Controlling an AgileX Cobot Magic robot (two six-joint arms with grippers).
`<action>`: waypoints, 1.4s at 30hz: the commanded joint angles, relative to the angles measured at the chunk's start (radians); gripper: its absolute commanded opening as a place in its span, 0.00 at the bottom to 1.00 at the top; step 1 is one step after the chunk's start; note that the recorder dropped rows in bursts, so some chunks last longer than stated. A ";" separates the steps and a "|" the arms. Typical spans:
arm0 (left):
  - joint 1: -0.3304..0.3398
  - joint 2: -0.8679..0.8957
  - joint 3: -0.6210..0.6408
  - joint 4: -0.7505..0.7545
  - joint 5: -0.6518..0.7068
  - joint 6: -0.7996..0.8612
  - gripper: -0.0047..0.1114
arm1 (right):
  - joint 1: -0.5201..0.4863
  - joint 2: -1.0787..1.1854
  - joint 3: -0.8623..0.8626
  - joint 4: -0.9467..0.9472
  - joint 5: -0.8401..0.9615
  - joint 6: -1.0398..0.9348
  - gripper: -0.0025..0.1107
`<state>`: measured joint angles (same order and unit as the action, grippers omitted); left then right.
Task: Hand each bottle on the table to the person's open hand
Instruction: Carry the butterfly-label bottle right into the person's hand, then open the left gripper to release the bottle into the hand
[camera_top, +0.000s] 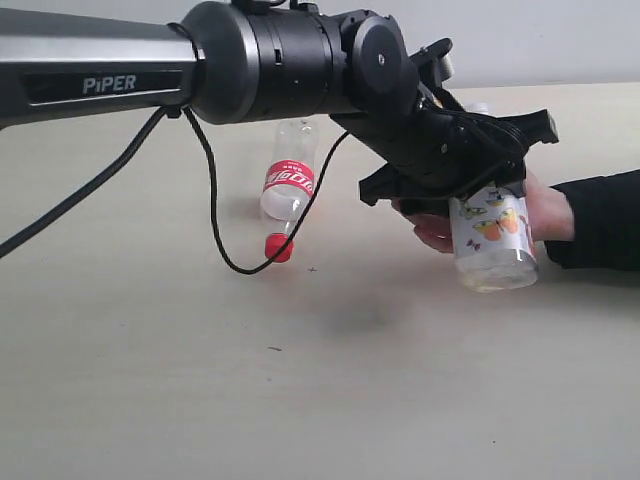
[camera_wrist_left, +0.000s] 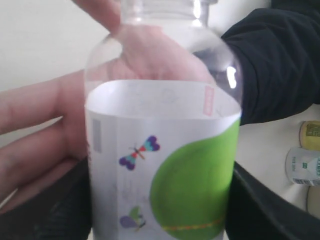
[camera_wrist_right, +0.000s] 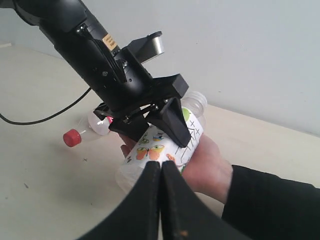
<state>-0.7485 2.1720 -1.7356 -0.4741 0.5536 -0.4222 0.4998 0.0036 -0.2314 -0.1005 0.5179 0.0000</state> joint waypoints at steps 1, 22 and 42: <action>0.022 -0.003 -0.009 -0.001 0.046 -0.002 0.08 | 0.001 -0.004 0.005 -0.004 -0.004 0.005 0.02; 0.028 -0.003 -0.009 -0.001 0.045 -0.002 0.65 | 0.001 -0.004 0.005 -0.004 -0.004 0.005 0.02; 0.075 -0.159 -0.009 0.004 0.094 0.087 0.65 | 0.001 -0.004 0.005 -0.004 -0.004 0.005 0.02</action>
<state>-0.6861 2.0667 -1.7356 -0.4741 0.6379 -0.3700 0.4998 0.0036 -0.2314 -0.1005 0.5179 0.0000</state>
